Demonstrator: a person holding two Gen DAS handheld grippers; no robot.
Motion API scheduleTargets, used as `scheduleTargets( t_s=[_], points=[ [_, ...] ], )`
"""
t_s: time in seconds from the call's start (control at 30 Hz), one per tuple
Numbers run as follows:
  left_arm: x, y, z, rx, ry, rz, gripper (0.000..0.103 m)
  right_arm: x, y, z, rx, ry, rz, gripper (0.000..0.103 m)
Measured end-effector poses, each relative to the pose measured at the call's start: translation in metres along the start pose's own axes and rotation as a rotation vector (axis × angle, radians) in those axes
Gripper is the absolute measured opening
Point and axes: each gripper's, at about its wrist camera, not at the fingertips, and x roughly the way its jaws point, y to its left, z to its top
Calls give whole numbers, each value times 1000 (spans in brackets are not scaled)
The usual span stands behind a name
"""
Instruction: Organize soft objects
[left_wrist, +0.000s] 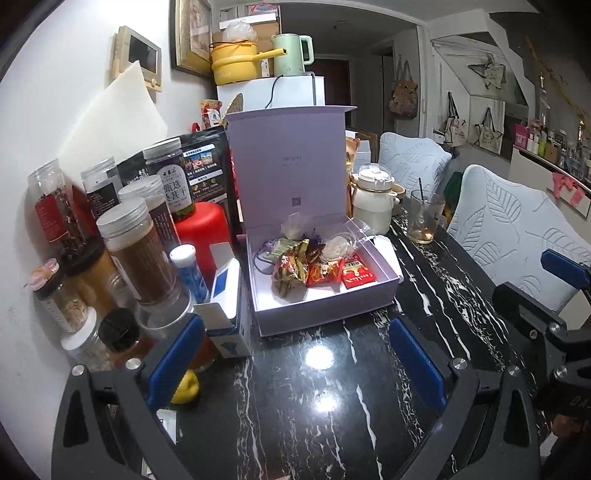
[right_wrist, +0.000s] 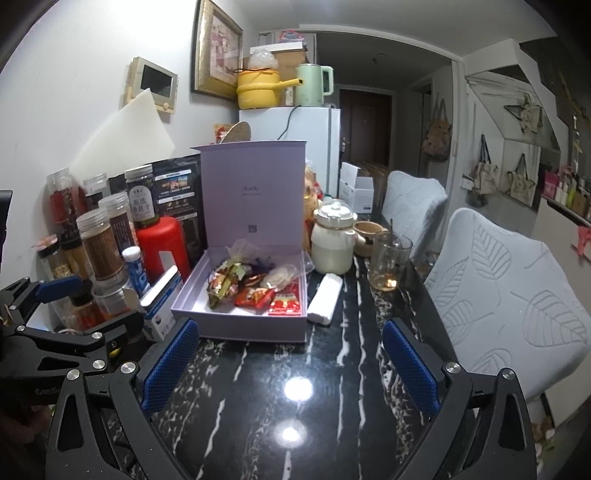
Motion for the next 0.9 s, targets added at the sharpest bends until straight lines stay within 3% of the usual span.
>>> scheduleTargets(
  t_s=[0.9],
  points=[
    [8, 3, 0, -13, 18, -14, 102, 5, -3, 0, 13, 35, -19, 101]
  ],
)
